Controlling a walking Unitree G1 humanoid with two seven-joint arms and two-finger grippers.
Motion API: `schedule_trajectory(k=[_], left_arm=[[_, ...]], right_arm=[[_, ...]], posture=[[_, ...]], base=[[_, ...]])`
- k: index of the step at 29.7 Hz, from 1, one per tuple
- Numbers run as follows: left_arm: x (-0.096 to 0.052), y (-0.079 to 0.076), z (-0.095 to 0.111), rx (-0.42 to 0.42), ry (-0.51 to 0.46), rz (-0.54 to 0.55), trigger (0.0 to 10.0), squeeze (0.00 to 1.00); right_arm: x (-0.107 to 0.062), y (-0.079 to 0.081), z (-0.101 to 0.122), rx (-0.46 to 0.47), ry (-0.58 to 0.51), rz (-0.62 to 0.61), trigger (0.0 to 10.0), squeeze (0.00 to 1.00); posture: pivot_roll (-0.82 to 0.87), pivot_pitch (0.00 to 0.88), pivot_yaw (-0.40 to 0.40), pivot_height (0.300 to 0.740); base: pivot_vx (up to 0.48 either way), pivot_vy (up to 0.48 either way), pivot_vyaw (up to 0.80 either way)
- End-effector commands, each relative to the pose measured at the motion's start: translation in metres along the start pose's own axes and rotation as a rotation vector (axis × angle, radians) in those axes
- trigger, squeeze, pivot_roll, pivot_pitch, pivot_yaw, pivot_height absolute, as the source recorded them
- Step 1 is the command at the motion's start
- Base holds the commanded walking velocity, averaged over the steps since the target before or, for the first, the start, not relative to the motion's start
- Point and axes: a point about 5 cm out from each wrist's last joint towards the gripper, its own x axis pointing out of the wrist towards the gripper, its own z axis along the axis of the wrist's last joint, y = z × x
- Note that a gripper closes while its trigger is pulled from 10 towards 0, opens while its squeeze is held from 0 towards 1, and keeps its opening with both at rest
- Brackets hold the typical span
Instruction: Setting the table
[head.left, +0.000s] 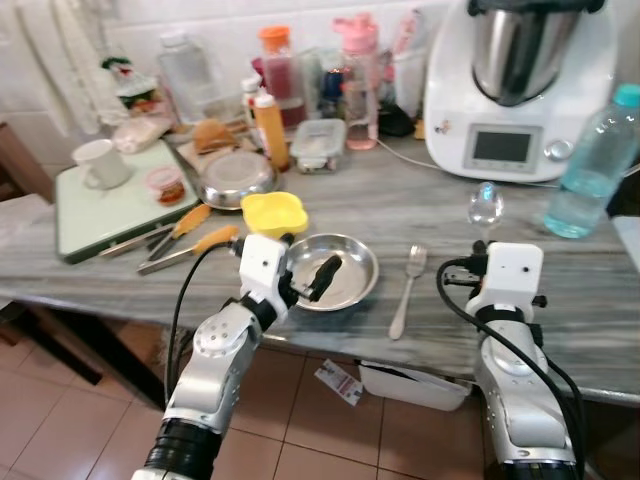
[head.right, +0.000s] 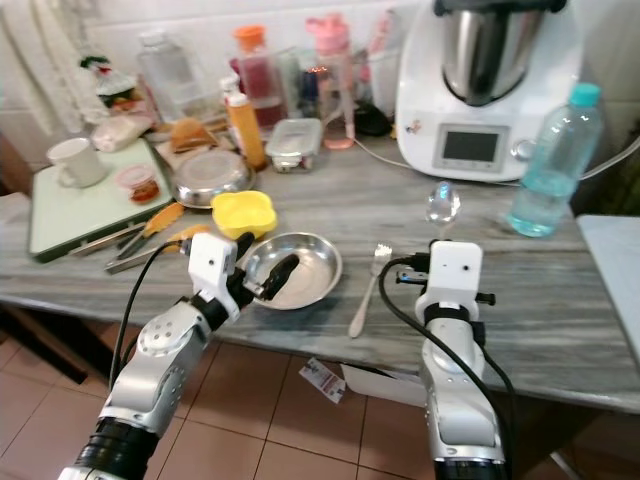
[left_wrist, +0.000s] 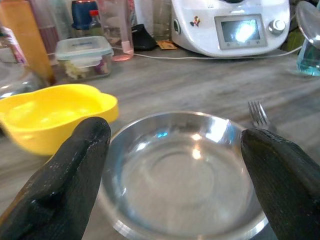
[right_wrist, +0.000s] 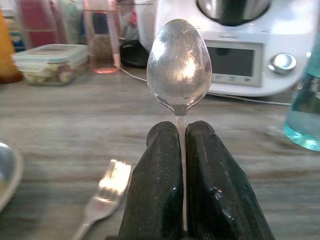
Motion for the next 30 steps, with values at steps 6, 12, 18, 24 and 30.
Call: schedule_trajectory(k=[6, 12, 18, 24, 30], left_arm=[[-0.015, 0.002, 0.013, 0.047, 0.043, -0.183, 10.0, 0.00], [-0.028, -0.002, 0.013, 0.071, 0.116, -0.326, 10.0, 0.00], [-0.038, -0.005, 0.008, 0.086, 0.168, -0.387, 10.0, 0.00], [-0.038, -0.010, 0.007, 0.054, 0.184, -0.404, 10.0, 0.00], [-0.038, -0.014, 0.008, 0.048, 0.189, -0.421, 10.0, 0.00]], right_arm=[[-0.002, 0.003, 0.004, 0.098, 0.024, -0.021, 10.0, 0.00], [-0.006, 0.012, 0.004, 0.179, 0.072, -0.004, 10.0, 0.00], [-0.013, 0.021, -0.006, 0.198, 0.129, 0.021, 10.0, 0.00], [-0.014, 0.012, -0.024, 0.177, 0.227, -0.028, 10.0, 0.00], [-0.012, 0.000, -0.026, 0.140, 0.249, -0.067, 10.0, 0.00]], posture=[[-0.11, 0.000, 0.127, 0.740], [-0.10, 0.000, 0.126, 0.740], [-0.11, 0.000, 0.133, 0.740], [-0.11, 0.000, 0.144, 0.740], [-0.12, 0.000, 0.148, 0.740]], base=[[0.000, 0.000, 0.00], [0.000, 0.000, 0.00], [0.000, 0.000, 0.00], [0.000, 0.000, 0.00], [0.000, 0.000, 0.00]])
